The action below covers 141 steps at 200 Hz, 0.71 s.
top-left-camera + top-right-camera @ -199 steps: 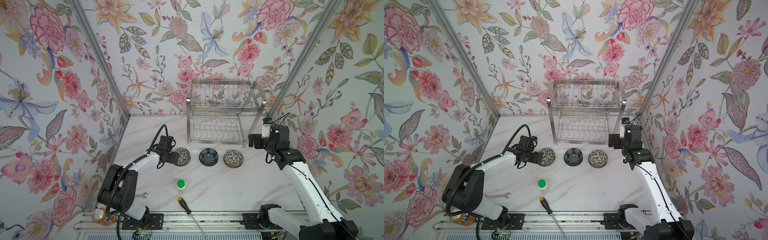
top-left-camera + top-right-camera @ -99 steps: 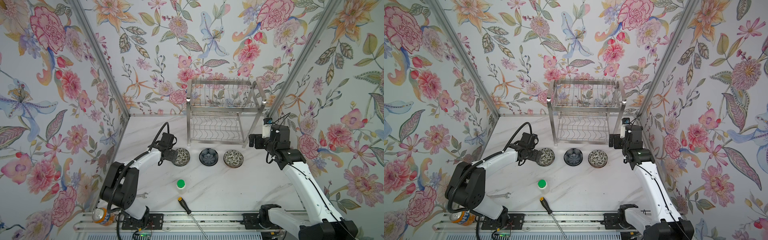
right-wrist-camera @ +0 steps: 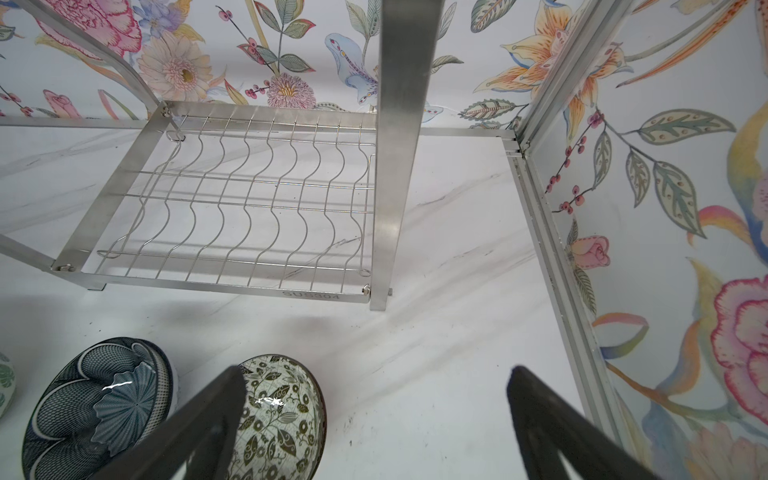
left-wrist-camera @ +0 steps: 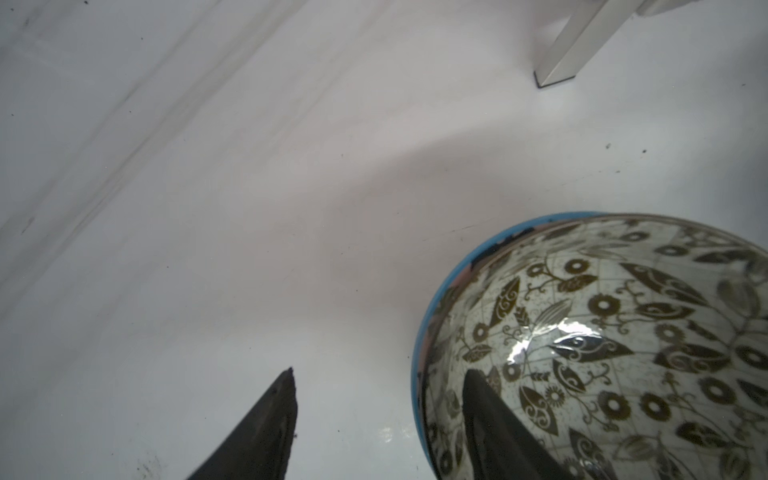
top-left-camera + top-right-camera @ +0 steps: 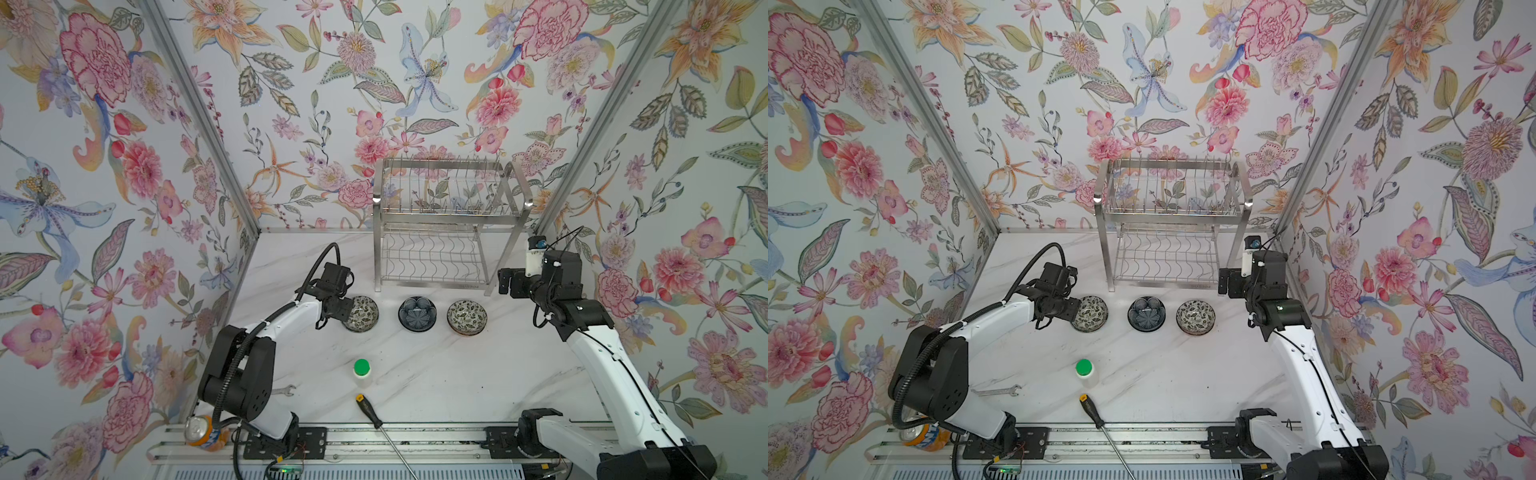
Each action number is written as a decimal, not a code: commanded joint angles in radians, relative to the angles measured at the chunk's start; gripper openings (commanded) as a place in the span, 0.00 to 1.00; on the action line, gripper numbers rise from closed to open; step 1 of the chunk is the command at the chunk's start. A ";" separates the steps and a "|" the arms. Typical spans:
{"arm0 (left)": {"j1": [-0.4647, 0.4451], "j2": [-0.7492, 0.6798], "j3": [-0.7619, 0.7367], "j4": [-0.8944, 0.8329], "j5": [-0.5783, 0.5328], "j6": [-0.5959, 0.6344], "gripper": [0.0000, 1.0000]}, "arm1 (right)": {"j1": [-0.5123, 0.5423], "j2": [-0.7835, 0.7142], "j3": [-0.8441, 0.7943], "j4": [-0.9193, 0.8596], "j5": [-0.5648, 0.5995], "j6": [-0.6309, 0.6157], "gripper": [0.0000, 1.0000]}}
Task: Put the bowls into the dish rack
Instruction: 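Lower left gripper onto the rim of the top olive-leaf bowl and close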
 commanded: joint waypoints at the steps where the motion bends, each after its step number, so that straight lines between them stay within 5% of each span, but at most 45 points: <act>1: -0.011 -0.024 0.024 -0.009 0.050 -0.011 0.60 | -0.007 -0.023 -0.017 0.010 -0.012 0.014 0.99; 66: -0.018 -0.017 0.022 -0.008 0.081 -0.025 0.33 | -0.010 -0.036 -0.021 0.010 -0.016 0.016 0.99; 141: -0.021 0.024 -0.011 0.006 0.071 -0.030 0.22 | -0.010 -0.041 -0.026 0.014 -0.020 0.017 0.99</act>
